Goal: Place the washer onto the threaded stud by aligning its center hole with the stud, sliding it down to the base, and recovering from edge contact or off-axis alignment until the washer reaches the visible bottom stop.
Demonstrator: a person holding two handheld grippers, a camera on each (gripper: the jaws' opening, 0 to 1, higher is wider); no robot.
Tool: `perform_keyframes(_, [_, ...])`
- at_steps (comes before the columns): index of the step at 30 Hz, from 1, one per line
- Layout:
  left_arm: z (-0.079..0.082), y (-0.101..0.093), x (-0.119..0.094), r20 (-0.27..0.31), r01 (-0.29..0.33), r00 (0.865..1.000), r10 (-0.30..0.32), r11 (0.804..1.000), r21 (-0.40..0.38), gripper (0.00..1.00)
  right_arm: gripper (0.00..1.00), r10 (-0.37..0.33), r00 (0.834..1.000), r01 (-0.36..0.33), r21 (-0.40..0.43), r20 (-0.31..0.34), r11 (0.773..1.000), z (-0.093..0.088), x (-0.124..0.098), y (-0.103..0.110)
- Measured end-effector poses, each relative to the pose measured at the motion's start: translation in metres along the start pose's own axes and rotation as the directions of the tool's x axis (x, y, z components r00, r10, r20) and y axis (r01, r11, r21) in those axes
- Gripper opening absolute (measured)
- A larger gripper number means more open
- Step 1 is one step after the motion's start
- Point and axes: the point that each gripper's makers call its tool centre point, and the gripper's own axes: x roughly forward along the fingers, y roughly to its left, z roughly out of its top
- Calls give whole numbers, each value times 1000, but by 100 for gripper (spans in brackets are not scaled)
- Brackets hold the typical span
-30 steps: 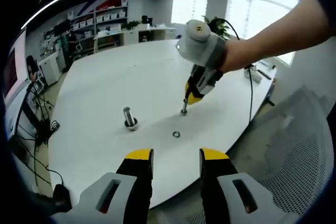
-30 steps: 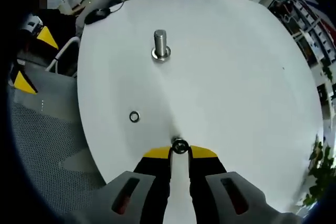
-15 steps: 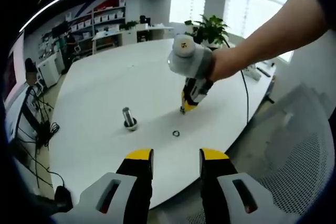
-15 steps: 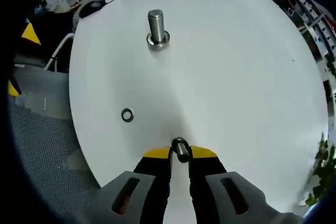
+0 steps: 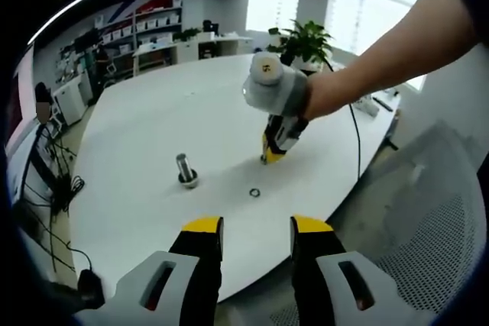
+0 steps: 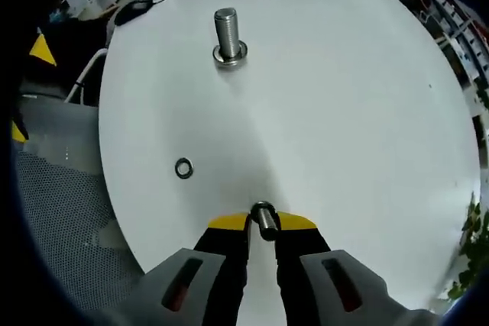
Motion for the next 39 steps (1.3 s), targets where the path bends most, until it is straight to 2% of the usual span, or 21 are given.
perform_keyframes(17, [1,-4,1,2,18,1000,-18,1000,5,33,16,-22,1000,21,60,8,998,-22,-13,2])
perform_keyframes(25, [1,-5,0,7,25,1000,-25,1000,4,33,18,-16,1000,15,61,12,998,-24,-12,18])
perform_keyframes(33, [1,-6,0,6,31,999,-31,999,7,33,20,-10,1000,8,83,25,997,-17,-7,34])
perform_keyframes(39, [2,-5,0,11,22,1000,-22,1000,9,32,21,8,1000,-10,57,27,998,-7,0,47])
